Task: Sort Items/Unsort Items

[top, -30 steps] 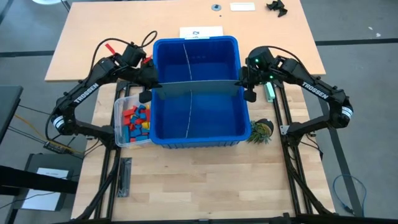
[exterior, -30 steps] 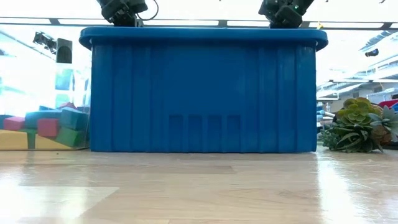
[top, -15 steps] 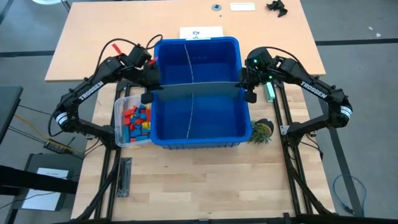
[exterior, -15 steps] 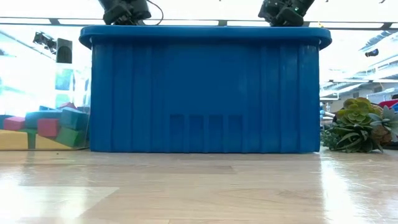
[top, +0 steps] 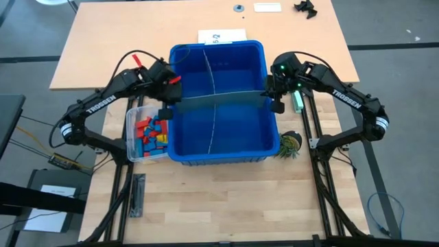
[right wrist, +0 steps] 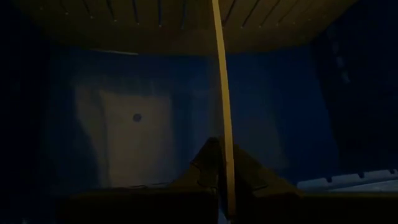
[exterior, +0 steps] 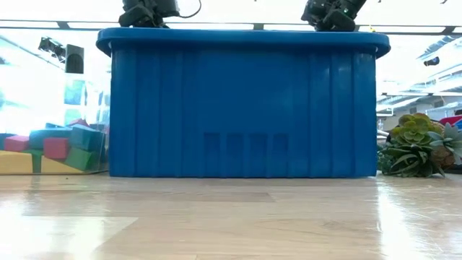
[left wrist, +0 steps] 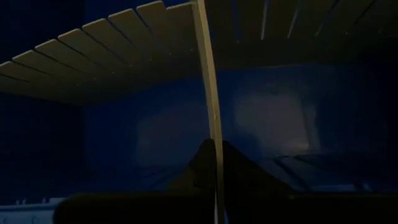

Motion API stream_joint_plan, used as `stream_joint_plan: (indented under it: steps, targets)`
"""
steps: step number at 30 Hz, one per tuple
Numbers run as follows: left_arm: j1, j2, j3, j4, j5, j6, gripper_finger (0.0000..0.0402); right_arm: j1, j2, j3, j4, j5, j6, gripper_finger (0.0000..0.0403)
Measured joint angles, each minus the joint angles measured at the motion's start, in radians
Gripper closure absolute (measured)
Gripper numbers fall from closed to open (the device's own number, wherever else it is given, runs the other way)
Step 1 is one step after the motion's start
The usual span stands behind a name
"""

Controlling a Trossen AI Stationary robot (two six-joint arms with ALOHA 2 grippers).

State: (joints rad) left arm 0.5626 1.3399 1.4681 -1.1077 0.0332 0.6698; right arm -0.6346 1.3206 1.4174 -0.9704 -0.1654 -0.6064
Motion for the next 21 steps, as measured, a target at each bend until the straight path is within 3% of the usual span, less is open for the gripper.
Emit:
stream_joint_plan:
  steps: [5,21]
  targets:
    - [-0.010,-0.001,0.000,-0.005,-0.074,-0.001,0.0386,0.028,-0.004,0.000,0.001,0.031,-0.041,0.0397]
    - [-0.011,0.045,0.001,0.007,-0.022,-0.056,0.0386,0.011,0.001,0.002,-0.036,0.035,0.010,0.0397]
